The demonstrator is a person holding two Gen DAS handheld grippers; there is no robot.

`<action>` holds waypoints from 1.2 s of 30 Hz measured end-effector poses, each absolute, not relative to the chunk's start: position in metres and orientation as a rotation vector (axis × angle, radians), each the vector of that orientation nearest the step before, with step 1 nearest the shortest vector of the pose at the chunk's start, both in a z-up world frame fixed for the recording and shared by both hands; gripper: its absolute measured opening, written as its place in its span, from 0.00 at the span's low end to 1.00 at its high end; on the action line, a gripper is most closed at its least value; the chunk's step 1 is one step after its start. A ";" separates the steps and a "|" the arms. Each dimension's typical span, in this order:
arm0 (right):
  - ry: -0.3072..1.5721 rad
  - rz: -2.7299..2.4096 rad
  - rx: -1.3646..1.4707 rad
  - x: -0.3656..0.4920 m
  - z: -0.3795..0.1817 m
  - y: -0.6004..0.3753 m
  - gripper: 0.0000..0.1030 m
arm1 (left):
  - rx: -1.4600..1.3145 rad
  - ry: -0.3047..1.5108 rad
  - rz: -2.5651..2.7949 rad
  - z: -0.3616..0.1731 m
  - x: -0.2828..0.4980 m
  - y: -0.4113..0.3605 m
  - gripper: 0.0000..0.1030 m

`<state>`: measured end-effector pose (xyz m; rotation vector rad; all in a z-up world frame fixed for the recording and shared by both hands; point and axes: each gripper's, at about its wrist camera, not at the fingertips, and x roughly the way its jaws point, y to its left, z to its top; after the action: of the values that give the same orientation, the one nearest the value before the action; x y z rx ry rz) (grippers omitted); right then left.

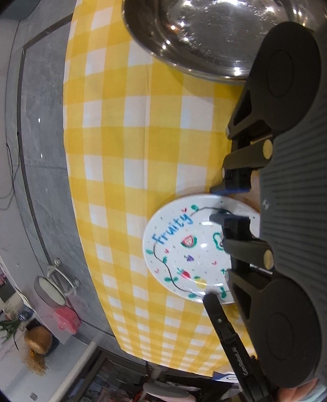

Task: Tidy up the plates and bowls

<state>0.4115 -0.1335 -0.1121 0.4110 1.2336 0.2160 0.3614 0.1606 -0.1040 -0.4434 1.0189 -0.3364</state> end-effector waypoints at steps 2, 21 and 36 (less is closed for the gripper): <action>1.232 0.215 0.441 0.410 -0.112 -0.134 0.09 | -0.436 1.016 -0.321 -0.102 0.358 0.162 0.10; 1.167 0.309 0.426 0.346 -0.059 -0.087 0.07 | -0.502 0.962 -0.243 -0.058 0.285 0.217 0.10; 1.137 0.402 0.389 0.229 -0.042 -0.069 0.07 | -0.518 0.944 -0.218 -0.037 0.184 0.239 0.10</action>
<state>0.2287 -0.0689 -0.0424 0.3894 1.1372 0.4025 0.1838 0.2393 -0.0370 -0.5181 0.9436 -0.2179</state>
